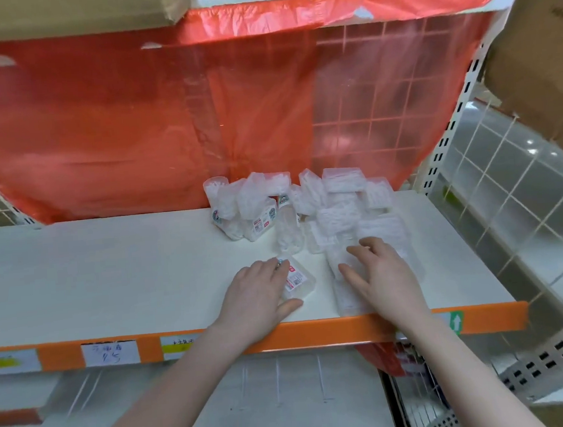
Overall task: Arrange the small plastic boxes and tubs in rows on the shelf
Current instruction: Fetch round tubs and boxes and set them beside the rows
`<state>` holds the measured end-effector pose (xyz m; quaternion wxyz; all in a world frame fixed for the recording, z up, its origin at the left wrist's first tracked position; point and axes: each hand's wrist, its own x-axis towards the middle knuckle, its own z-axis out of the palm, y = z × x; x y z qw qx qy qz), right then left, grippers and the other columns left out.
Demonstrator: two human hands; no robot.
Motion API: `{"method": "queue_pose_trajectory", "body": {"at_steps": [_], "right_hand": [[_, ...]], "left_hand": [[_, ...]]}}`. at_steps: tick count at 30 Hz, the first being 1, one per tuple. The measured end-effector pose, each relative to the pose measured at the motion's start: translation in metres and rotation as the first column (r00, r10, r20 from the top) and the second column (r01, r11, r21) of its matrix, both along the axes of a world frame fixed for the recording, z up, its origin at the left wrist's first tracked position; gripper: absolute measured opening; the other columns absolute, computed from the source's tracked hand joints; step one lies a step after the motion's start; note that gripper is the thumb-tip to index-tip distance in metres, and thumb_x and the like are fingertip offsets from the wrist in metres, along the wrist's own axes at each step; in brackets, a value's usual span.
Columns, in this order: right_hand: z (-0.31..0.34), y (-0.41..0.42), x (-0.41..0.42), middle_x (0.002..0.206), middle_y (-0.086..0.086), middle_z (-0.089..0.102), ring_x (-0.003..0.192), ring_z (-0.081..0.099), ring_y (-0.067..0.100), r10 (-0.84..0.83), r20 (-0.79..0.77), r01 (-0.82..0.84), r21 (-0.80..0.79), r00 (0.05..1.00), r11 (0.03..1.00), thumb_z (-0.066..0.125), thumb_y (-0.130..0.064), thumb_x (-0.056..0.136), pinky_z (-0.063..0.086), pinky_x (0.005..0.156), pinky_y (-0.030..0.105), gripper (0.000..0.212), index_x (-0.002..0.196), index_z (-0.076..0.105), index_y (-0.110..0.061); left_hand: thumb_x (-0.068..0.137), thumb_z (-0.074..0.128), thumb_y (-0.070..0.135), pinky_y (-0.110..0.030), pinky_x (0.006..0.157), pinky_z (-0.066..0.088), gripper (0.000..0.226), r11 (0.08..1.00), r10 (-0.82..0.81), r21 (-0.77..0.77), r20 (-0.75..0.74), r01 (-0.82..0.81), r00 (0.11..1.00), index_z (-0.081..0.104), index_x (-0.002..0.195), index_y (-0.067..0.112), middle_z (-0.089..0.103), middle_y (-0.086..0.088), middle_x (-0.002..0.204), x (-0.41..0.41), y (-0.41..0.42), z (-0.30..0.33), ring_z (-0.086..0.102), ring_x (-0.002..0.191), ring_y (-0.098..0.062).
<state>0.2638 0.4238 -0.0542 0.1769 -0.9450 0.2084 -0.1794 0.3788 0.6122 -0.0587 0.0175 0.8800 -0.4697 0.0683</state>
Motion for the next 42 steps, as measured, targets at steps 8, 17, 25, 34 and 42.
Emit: {"method": "queue_pose_trajectory", "body": {"at_steps": [8,17,25,34,42], "right_hand": [[-0.003,0.011,0.003,0.114,0.007,0.056,0.111,0.047,0.024,-0.062,0.016,0.061,0.04,0.998,0.997,0.062,-0.039,0.085,0.037,0.09,0.03,0.042,0.116,0.063,-0.01],[0.003,0.014,0.005,0.121,0.0,0.054,0.112,0.051,0.017,-0.077,0.021,0.07,0.225,0.997,0.972,0.067,-0.029,0.081,0.032,0.084,0.017,0.041,0.118,0.063,-0.014],[0.017,0.004,0.012,0.136,0.001,0.045,0.123,0.045,0.019,0.018,-0.166,0.02,0.224,0.986,0.974,0.062,-0.029,0.082,0.035,0.096,0.025,0.058,0.136,0.047,-0.013],[0.029,0.009,0.033,0.095,0.003,0.056,0.082,0.052,0.02,-0.093,-0.369,0.141,0.105,0.925,0.984,0.063,-0.047,0.077,0.035,0.055,0.026,0.035,0.077,0.051,-0.014],[0.032,0.016,0.035,0.108,0.008,0.05,0.099,0.049,0.025,-0.102,-0.315,0.137,0.091,0.944,0.986,0.061,-0.04,0.079,0.04,0.071,0.03,0.032,0.083,0.046,-0.012]], "left_hand": [[0.088,0.045,0.061,-0.026,0.109,0.021,0.075,0.996,-0.067,0.045,-0.1,0.072,0.993,0.024,0.148,0.022,0.024,0.003,0.154,0.017,0.011,0.011,0.022,0.139,-0.013],[0.083,0.055,0.061,-0.025,0.111,0.02,0.078,0.976,-0.188,0.068,-0.226,0.208,0.956,0.025,0.148,0.03,0.021,0.008,0.156,0.036,0.011,0.019,0.019,0.141,-0.01],[0.086,0.054,0.052,-0.032,0.096,0.034,0.064,0.971,-0.074,0.22,-0.09,0.092,0.993,0.037,0.139,0.02,0.044,0.001,0.133,0.041,0.012,0.029,0.04,0.122,-0.02],[0.084,0.059,0.053,-0.03,0.102,0.036,0.071,0.982,-0.106,0.122,-0.271,0.143,0.957,0.035,0.143,0.022,0.041,0.004,0.142,0.051,0.009,0.029,0.038,0.129,-0.016],[0.073,0.063,0.057,-0.028,0.086,0.039,0.068,0.998,0.055,0.019,-0.256,-0.052,0.965,0.047,0.131,0.025,0.049,0.004,0.117,0.045,0.012,0.022,0.044,0.113,-0.015]]}}
